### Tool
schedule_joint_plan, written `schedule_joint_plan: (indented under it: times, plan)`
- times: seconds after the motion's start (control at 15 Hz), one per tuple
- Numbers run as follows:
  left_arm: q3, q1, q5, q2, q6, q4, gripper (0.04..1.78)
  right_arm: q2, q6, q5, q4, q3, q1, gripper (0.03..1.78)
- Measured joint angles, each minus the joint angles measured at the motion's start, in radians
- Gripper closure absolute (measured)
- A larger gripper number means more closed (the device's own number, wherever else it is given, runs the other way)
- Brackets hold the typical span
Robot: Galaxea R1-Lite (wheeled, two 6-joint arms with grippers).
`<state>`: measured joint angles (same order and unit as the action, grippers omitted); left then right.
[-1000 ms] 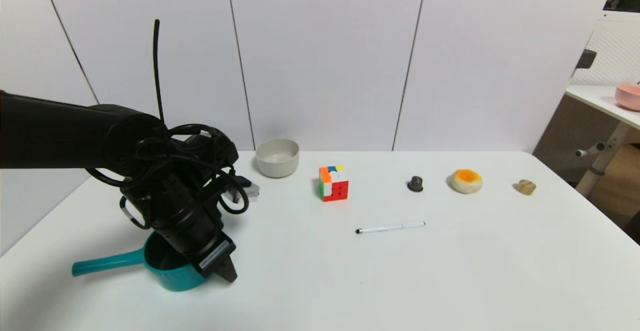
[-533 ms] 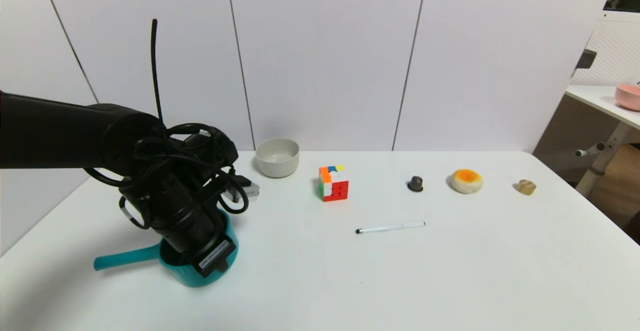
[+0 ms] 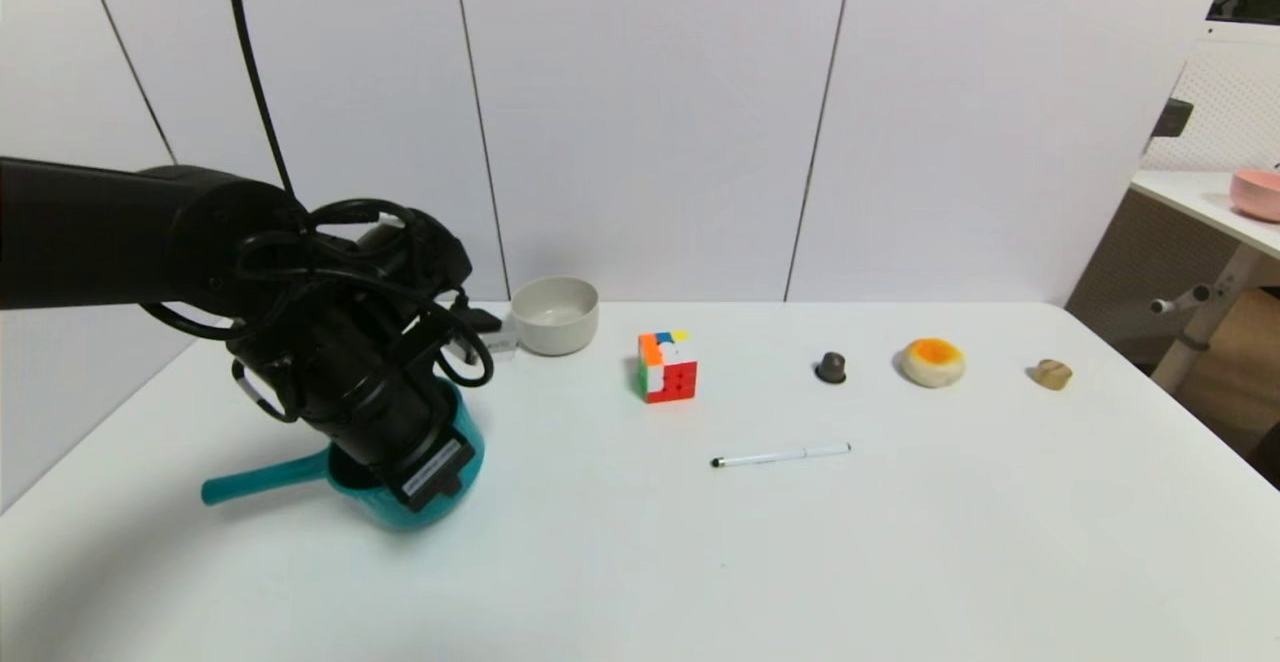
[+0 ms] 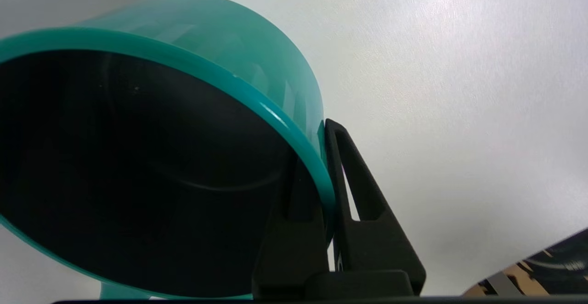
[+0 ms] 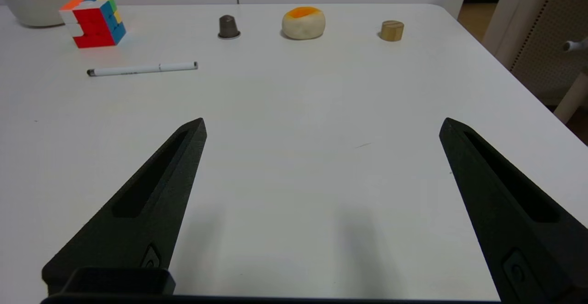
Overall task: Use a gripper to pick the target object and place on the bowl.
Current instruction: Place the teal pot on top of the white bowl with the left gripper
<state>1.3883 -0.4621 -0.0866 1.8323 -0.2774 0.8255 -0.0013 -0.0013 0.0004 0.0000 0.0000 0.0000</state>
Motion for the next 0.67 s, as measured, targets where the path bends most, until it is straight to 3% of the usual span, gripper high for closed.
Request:
schedule_joint_plan:
  times: [0.33,0.67]
  plan:
    - [0.235,0.006,0.137,0.043,-0.111,0.006,1.7,0.0,0.0,0.0,0.0,0.0,0.0,0.06]
    - [0.528,0.036,0.154,0.211,-0.278,-0.01,1.7,0.0,0.0,0.0,0.0,0.0,0.0,0.06]
